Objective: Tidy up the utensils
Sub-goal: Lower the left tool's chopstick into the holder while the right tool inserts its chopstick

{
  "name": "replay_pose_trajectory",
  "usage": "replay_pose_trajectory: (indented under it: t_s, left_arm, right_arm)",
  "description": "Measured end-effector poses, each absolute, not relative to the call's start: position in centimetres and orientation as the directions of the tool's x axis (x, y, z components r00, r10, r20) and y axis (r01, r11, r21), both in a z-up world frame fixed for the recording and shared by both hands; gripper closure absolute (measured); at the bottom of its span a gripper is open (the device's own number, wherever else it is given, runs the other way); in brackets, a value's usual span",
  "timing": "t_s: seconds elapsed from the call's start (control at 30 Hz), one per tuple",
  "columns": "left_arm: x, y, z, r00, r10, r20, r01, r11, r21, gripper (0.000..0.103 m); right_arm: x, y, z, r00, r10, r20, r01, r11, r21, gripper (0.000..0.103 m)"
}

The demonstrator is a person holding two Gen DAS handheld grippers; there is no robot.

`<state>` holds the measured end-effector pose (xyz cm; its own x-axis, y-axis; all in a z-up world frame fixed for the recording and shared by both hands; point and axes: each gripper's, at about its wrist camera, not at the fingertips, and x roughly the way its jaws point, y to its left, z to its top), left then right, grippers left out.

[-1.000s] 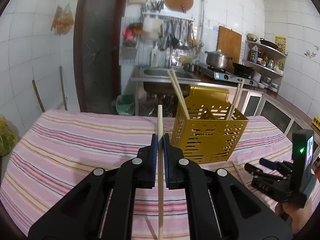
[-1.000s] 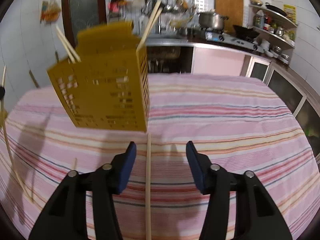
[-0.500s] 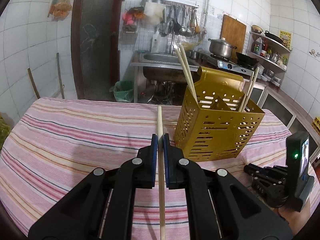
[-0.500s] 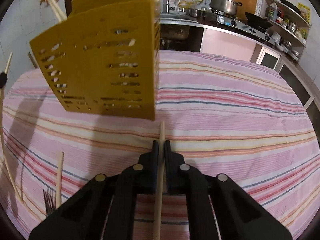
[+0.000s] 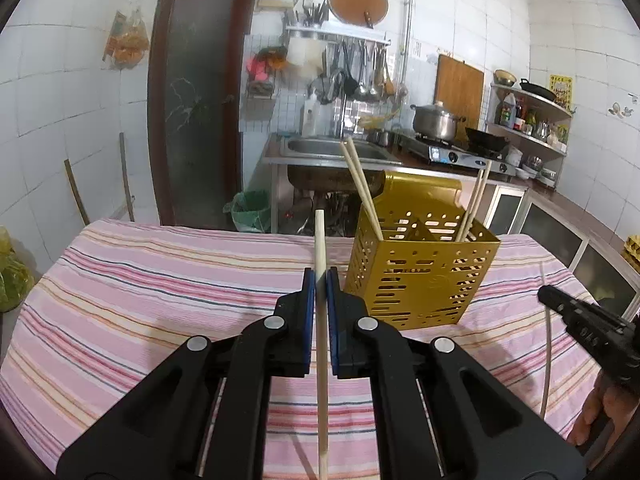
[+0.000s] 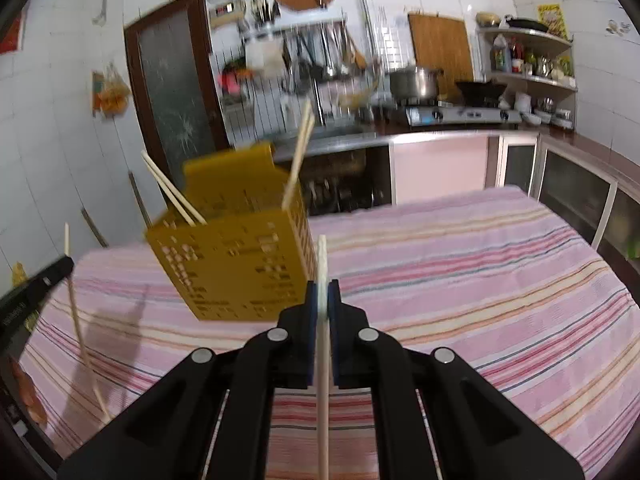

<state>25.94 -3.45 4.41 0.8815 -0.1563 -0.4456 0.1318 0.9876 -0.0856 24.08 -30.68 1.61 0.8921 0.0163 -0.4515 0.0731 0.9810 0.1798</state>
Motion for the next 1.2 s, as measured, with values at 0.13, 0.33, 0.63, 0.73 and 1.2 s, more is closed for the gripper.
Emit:
replay_pose_trajectory:
  t_s: [0.13, 0.33, 0.63, 0.73, 1.2]
  left_arm:
    - [24.4, -3.2, 4.8, 0.897, -0.149, -0.416, 0.129, 0.989, -0.076, 0.098]
    - [22.3, -3.2, 5.4, 0.915, -0.144, -0.377, 0.132, 0.99, -0.058, 0.098]
    - [20.4, -3.1, 6.8, 0.934, -0.142, -0.328, 0.13, 0.99, -0.056, 0.098]
    - [20.2, -3.0, 7.1, 0.936, -0.139, -0.325, 0.127, 0.99, -0.057, 0.098]
    - [19.9, -3.1, 7.6, 0.937, -0.134, -0.323, 0.123, 0.991, -0.053, 0.098]
  right_arm:
    - [22.2, -30.6, 2.5, 0.927, 0.001, -0.375, 0.065, 0.984, 0.163, 0.097]
    - [19.9, -30.2, 3.8, 0.96, -0.026, -0.28, 0.062, 0.991, 0.121, 0.097]
    - [17.7, -30.3, 5.3, 0.982, -0.046, -0.185, 0.067, 0.992, 0.109, 0.097]
    - [17.5, -30.3, 5.5, 0.984, -0.046, -0.175, 0.066, 0.992, 0.106, 0.097]
    - [17.7, -30.6, 5.6, 0.984, -0.033, -0.172, 0.054, 0.992, 0.117, 0.097]
